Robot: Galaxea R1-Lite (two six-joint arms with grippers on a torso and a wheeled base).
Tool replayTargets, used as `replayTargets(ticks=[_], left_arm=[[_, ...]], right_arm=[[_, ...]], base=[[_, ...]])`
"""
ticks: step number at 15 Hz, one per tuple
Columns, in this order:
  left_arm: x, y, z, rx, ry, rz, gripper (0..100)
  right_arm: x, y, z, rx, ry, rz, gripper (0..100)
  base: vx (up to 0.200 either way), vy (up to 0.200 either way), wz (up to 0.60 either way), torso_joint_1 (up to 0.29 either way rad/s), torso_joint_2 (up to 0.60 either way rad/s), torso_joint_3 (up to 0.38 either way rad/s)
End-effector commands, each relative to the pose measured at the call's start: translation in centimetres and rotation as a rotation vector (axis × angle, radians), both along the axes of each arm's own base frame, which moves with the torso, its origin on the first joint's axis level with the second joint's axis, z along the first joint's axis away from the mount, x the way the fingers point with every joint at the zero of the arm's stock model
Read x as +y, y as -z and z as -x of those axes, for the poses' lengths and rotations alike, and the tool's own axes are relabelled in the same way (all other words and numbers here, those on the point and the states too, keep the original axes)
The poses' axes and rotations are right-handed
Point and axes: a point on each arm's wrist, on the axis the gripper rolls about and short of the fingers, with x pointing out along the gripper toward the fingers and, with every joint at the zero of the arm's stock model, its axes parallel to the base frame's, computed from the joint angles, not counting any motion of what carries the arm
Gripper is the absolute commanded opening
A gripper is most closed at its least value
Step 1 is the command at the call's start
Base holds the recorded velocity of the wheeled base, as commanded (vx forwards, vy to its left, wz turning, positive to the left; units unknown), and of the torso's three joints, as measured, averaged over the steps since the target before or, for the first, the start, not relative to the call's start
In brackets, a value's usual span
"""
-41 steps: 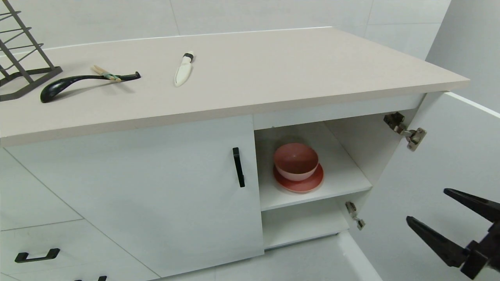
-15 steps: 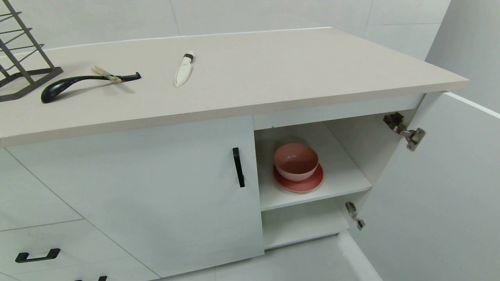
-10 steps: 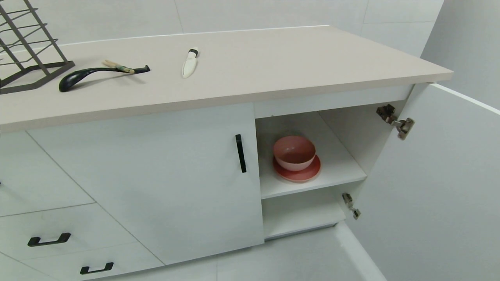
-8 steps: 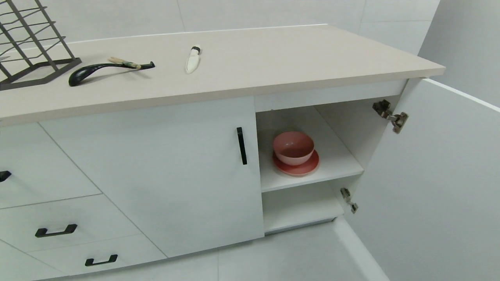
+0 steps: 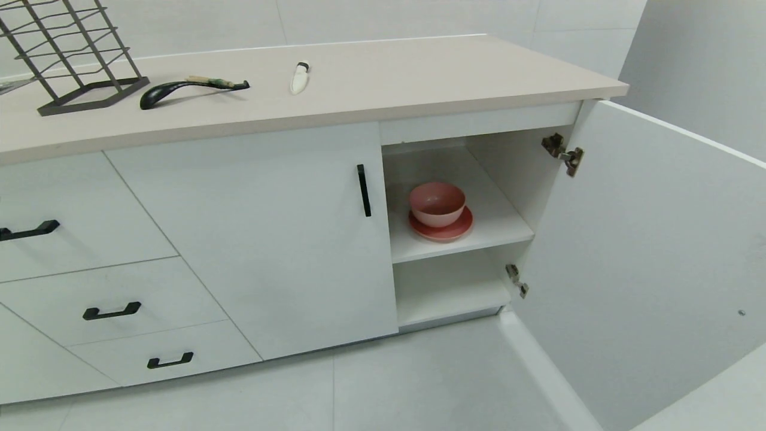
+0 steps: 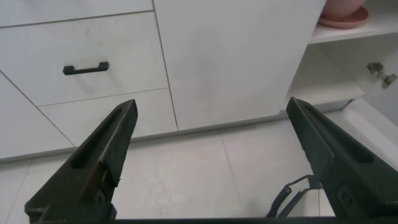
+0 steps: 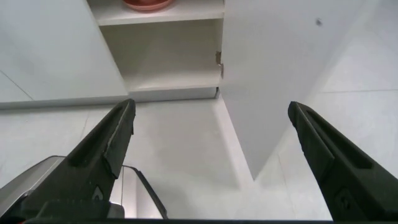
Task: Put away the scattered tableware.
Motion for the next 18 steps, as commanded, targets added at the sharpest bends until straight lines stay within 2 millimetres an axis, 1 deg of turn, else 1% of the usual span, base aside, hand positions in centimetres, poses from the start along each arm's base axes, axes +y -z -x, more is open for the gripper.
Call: replayTargets(ticks=[1, 8, 11, 17, 18], left_arm=[[0.0, 0.0, 0.0, 0.0, 0.0, 0.001, 100], [0.0, 0.0, 0.0, 0.0, 0.0, 0.001, 100], [0.0, 0.0, 0.0, 0.0, 0.0, 0.001, 100], [0.0, 0.0, 0.0, 0.0, 0.0, -0.002, 100], [0.0, 0.0, 0.0, 0.0, 0.0, 0.0, 100]], right_arm=[[0.01, -0.01, -0.04, 0.006, 0.0, 0.0, 100], [0.0, -0.01, -0.03, 0.004, 0.0, -0.002, 100], [0.0, -0.01, -0.03, 0.005, 0.002, -0.006, 100], [0.0, -0.01, -0.03, 0.005, 0.003, -0.008, 100], [0.0, -0.01, -0.03, 0.005, 0.003, -0.008, 100]], base=[[0.0, -0.2, 0.0, -0.002, 0.0, 0.007], [0.0, -0.2, 0.0, 0.002, 0.0, 0.002], [-0.2, -0.2, 0.0, 0.001, 0.0, 0.006], [-0.2, 0.0, 0.0, 0.004, 0.0, 0.001], [0.0, -0.2, 0.0, 0.007, 0.0, 0.002]])
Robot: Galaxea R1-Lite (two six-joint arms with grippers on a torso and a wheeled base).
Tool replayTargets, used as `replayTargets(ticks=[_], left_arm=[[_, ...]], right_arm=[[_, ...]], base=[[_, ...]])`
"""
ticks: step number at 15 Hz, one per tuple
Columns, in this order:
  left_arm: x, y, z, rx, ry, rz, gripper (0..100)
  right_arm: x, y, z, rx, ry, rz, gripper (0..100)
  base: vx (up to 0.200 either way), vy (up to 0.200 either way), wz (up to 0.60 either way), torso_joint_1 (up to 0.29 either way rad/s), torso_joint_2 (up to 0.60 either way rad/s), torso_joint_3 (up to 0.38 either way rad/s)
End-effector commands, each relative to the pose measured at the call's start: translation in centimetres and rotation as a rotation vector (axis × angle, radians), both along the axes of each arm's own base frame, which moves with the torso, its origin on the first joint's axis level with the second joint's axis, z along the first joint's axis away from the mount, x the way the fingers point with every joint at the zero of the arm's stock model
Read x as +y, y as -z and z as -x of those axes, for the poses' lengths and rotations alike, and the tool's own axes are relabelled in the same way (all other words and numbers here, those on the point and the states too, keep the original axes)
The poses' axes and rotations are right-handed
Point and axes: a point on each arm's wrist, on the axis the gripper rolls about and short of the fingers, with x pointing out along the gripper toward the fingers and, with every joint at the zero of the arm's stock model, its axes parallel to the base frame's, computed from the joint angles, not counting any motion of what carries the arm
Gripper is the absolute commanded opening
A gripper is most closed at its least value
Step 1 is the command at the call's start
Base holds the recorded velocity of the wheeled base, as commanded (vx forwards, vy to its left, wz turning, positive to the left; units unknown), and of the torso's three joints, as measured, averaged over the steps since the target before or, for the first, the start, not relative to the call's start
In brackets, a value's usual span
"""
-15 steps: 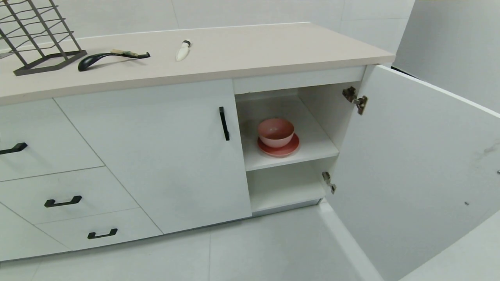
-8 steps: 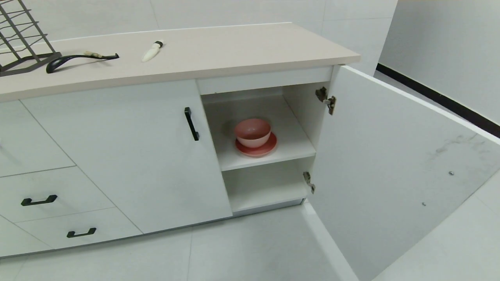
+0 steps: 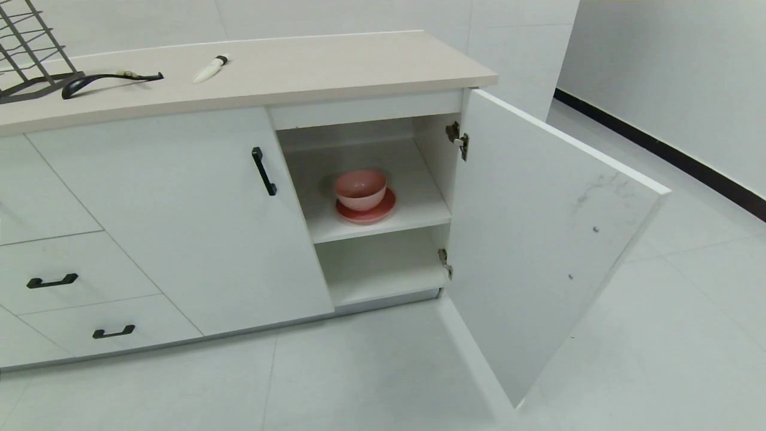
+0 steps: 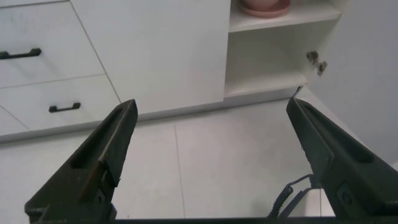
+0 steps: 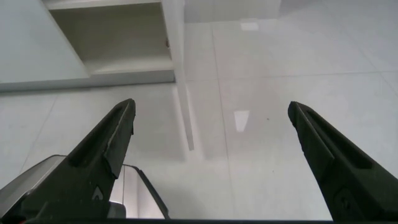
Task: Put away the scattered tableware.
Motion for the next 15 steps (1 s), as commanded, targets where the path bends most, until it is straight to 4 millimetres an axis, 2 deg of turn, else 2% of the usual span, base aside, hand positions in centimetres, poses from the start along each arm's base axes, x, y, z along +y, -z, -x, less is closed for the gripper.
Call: replayTargets(ticks=[1, 3, 6, 12, 15], left_arm=[[0.0, 0.0, 0.0, 0.0, -0.002, 0.0, 100], [0.0, 0.0, 0.0, 0.0, -0.002, 0.0, 100], [0.0, 0.0, 0.0, 0.0, -0.002, 0.0, 100], [0.0, 0.0, 0.0, 0.0, -0.002, 0.0, 100], [0.0, 0.0, 0.0, 0.0, -0.002, 0.002, 100]], right_arm=[[0.0, -0.01, -0.02, 0.003, -0.001, 0.001, 100], [0.0, -0.01, -0.02, 0.003, -0.001, 0.001, 100], [0.0, -0.01, -0.04, 0.004, -0.001, 0.001, 100], [0.0, -0.01, -0.04, 0.004, -0.001, 0.004, 100], [0.0, -0.01, -0.02, 0.003, 0.0, 0.001, 100]], base=[[0.0, -0.2, 0.0, 0.002, 0.0, -0.002], [0.0, -0.2, 0.0, 0.002, 0.0, 0.005], [0.0, 0.0, 0.0, 0.0, 0.0, 0.0], [0.0, 0.0, 0.6, 0.004, 0.0, 0.002], [0.0, 0.0, 0.0, 0.0, 0.0, 0.0]])
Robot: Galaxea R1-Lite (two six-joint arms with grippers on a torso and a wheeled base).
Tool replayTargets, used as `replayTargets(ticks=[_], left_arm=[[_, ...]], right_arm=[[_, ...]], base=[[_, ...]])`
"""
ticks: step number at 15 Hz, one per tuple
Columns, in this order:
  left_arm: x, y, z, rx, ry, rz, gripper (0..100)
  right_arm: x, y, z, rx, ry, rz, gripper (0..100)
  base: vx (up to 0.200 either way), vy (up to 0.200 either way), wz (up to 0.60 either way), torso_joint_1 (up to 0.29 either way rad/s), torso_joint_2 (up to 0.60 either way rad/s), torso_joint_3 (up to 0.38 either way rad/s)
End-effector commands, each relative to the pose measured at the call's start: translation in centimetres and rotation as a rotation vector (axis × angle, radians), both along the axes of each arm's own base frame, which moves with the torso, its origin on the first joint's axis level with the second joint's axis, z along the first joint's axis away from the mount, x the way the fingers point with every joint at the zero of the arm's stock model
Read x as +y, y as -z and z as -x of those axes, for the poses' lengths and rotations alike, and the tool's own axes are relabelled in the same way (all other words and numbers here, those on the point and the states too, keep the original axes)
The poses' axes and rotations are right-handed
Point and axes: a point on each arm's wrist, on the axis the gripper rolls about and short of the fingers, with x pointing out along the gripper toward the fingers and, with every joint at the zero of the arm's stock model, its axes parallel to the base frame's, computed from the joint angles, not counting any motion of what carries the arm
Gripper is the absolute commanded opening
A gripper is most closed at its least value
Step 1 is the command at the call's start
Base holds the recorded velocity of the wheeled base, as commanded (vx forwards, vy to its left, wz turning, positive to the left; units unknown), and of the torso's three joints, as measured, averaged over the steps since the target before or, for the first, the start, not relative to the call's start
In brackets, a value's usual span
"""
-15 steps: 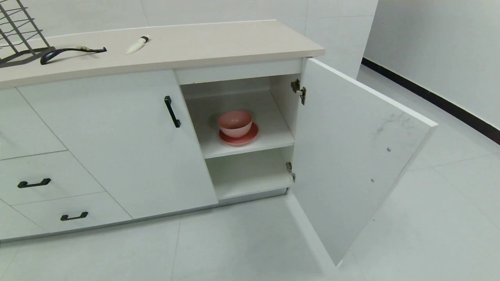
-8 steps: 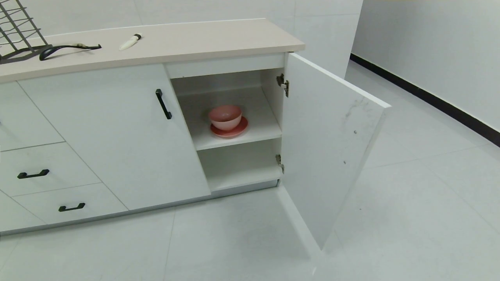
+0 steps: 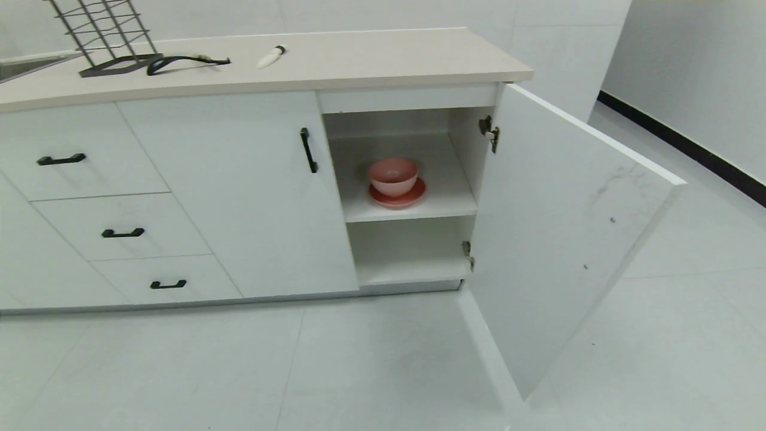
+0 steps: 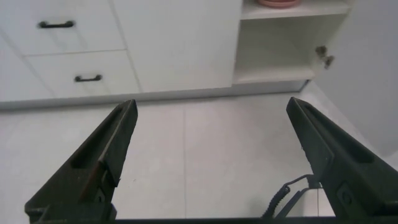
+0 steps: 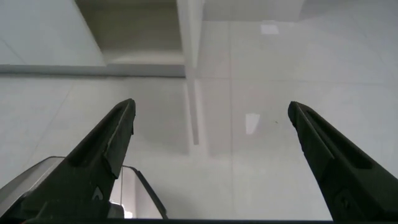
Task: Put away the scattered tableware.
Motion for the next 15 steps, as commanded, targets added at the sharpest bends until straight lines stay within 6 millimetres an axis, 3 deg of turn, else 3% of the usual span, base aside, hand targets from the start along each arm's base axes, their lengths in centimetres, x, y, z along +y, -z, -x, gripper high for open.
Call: replayTargets(ticks=[1, 2, 3, 13, 14, 15], left_arm=[[0.0, 0.0, 0.0, 0.0, 0.0, 0.0, 100], [0.0, 0.0, 0.0, 0.0, -0.002, 0.0, 100], [0.0, 0.0, 0.0, 0.0, -0.002, 0.003, 100], [0.0, 0.0, 0.0, 0.0, -0.003, 0.005, 100], [0.0, 0.0, 0.0, 0.0, -0.002, 0.003, 100], [0.0, 0.0, 0.0, 0.0, -0.002, 0.002, 100]], right_arm=[[0.0, 0.0, 0.0, 0.001, -0.003, 0.003, 100], [0.0, 0.0, 0.0, 0.001, -0.003, 0.006, 100], [0.0, 0.0, 0.0, 0.001, -0.003, 0.005, 0], [0.2, 0.0, 0.7, -0.116, 0.089, 0.012, 0], [0.3, -2.2, 1.1, -0.241, 0.059, -0.003, 0], [0.3, -6.3, 1.1, -0.364, 0.036, -0.001, 0]], base=[[0.0, 0.0, 0.0, 0.0, 0.0, 0.0], [0.0, 0.0, 0.0, 0.0, 0.0, 0.0], [0.0, 0.0, 0.0, 0.0, 0.0, 0.0], [0.0, 0.0, 0.0, 0.0, 0.0, 0.0], [0.0, 0.0, 0.0, 0.0, 0.0, 0.0], [0.0, -0.2, 0.0, 0.007, 0.0, 0.002]])
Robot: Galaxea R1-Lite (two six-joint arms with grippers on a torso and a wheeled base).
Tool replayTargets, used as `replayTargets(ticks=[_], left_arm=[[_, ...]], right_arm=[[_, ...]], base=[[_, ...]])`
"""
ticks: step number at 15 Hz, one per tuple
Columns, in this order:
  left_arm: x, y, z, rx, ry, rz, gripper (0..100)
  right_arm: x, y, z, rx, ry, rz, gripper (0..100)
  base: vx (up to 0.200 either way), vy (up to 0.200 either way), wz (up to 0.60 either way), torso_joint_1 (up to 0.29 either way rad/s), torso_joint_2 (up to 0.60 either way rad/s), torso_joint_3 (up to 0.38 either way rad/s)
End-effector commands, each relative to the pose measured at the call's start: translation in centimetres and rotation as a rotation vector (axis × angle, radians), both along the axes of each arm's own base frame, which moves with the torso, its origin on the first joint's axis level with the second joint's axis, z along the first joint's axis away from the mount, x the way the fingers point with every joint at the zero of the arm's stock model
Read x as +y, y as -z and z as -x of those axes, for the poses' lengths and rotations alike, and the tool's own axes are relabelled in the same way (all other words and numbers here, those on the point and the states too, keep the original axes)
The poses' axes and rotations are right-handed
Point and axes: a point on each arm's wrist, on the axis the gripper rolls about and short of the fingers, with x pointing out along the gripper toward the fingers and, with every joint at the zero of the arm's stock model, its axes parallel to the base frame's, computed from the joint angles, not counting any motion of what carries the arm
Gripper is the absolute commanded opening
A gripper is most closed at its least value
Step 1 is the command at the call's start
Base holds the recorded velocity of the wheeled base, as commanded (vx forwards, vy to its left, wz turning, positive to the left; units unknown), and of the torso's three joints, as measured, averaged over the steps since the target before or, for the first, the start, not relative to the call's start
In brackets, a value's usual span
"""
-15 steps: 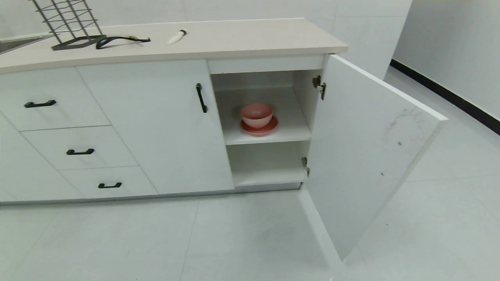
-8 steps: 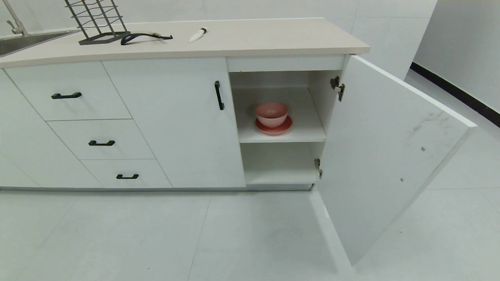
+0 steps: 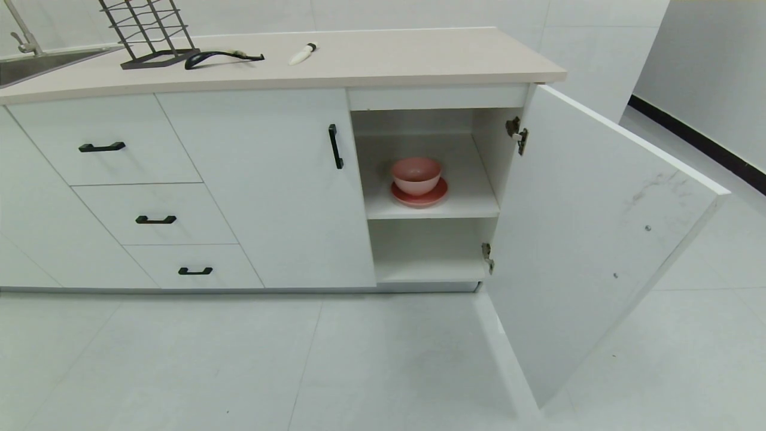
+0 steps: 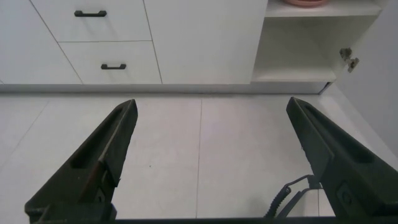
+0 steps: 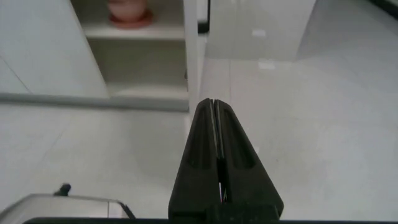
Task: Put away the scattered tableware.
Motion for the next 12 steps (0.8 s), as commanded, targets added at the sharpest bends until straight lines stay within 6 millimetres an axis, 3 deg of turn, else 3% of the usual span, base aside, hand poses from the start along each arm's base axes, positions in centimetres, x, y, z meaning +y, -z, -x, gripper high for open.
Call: replayTargets(ticks=[1, 2, 4, 7, 9, 12], left_arm=[[0.0, 0.0, 0.0, 0.0, -0.001, 0.001, 100], [0.0, 0.0, 0.0, 0.0, -0.001, 0.007, 100], [0.0, 0.0, 0.0, 0.0, -0.001, 0.009, 100], [0.0, 0.0, 0.0, 0.0, -0.001, 0.01, 100], [0.0, 0.0, 0.0, 0.0, -0.001, 0.01, 100], [0.0, 0.0, 0.0, 0.0, -0.001, 0.01, 100]], right_arm=[[0.1, -7.0, -0.1, -0.193, -0.039, 0.017, 0], [0.2, -9.6, -1.3, -0.203, -0.063, 0.041, 0], [0.4, -10.4, -4.3, -0.095, -0.149, 0.065, 0], [1.1, -11.5, -11.4, -0.06, -0.204, 0.082, 0], [1.4, -10.6, -14.1, -0.059, -0.223, 0.09, 0], [1.5, -8.9, -16.4, -0.05, -0.225, 0.098, 0]], base=[[0.0, -0.2, 0.0, 0.002, 0.01, 0.007], [0.0, -0.2, 0.0, 0.002, 0.0, 0.007], [0.0, 0.0, 0.0, 0.0, 0.0, 0.0], [0.0, 0.0, 0.0, 0.0, 0.0, 0.0], [0.0, 0.0, 0.0, 0.0, 0.0, 0.0], [0.0, 0.0, 0.0, 0.0, 0.0, 0.0]])
